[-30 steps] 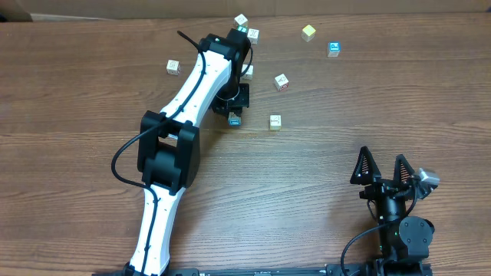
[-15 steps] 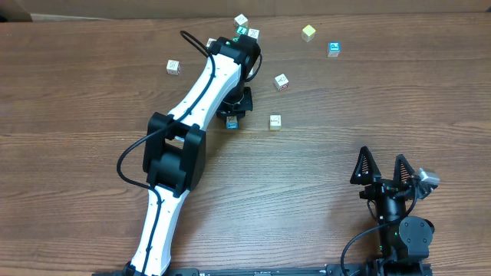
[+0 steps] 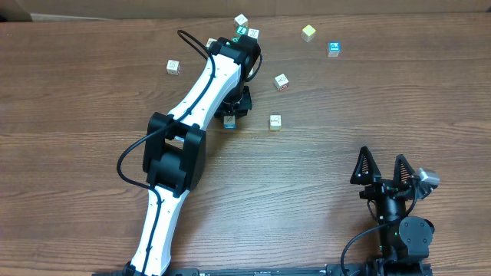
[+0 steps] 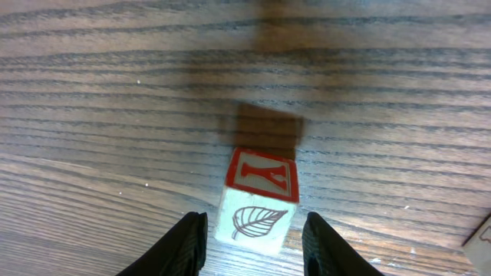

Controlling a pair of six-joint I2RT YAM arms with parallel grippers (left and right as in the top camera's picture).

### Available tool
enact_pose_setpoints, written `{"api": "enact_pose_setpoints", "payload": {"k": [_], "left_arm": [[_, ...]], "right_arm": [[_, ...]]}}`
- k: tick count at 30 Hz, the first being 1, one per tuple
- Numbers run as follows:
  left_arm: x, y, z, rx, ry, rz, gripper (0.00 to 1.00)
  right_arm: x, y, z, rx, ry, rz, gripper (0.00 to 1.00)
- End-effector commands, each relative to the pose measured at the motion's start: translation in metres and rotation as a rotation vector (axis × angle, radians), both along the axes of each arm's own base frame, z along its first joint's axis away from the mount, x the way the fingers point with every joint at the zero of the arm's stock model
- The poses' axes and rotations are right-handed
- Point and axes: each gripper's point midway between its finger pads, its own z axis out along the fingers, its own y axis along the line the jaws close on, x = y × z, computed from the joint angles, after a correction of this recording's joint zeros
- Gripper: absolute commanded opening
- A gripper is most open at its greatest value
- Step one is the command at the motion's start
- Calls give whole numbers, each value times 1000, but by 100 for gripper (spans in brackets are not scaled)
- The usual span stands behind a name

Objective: Form a horizontal line
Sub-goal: 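Carry the 'Y' block right and lower it left of the '5' block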

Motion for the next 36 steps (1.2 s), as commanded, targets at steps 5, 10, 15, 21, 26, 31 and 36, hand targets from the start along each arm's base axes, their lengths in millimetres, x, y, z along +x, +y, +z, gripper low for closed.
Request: {"api": "enact_pose_setpoints", "payload": {"k": [5, 10, 15, 21, 26, 31, 36], "left_arm": [[-9, -5, -6, 19, 14, -14, 37], [-11, -4, -8, 22, 22, -14, 33], [-14, -3, -7, 28, 31, -17, 31], [-3, 1, -7, 59, -20, -20, 36], [-1, 1, -7, 59, -28, -20, 31], [-3, 1, -7, 60, -18, -34, 27], [-7, -1, -7, 53, 2, -45, 27]], "right_arm": [[0, -2, -3, -7, 0, -12, 100], [0, -2, -3, -7, 0, -12, 100], [0, -2, -3, -7, 0, -12, 100], [0, -2, -3, -7, 0, -12, 100], [0, -3, -3, -7, 0, -12, 100], [0, -3, -3, -7, 0, -12, 100], [0, -2, -3, -7, 0, -12, 100]]}}
